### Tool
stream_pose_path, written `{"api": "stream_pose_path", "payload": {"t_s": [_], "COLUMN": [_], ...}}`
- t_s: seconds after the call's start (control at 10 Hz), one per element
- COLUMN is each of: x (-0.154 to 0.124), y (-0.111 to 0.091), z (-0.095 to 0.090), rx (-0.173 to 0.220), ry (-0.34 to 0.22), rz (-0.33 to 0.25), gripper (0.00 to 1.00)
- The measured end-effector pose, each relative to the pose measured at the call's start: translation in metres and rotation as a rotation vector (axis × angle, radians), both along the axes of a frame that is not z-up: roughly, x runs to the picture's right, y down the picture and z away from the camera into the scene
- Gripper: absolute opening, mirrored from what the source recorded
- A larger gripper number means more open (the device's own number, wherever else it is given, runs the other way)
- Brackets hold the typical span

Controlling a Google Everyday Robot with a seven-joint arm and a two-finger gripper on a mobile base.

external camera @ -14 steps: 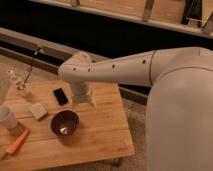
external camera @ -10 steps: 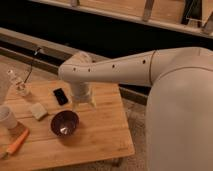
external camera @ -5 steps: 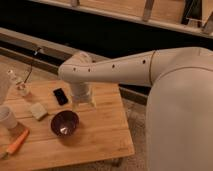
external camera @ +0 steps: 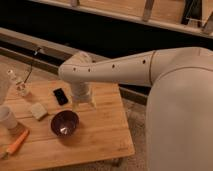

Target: Place the white sponge in the ceramic cup

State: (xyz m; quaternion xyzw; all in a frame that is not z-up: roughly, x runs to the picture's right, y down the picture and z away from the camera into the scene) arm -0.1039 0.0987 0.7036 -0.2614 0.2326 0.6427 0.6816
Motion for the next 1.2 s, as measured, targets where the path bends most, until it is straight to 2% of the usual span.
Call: {"api": "stream_pose_path", "payload": {"t_s": [0.9, 1.1, 1.2], "x": [0.0, -0.004, -0.014], "y": [0.0, -0.007, -0.015], "z": [0.0, -0.004, -0.008], "rx": [0.0, 0.017, 0.034], "ry": [0.0, -0.016, -0.039], "rz": [0.0, -0.031, -0.076], "gripper": [0.65, 0.65, 0.65]}}
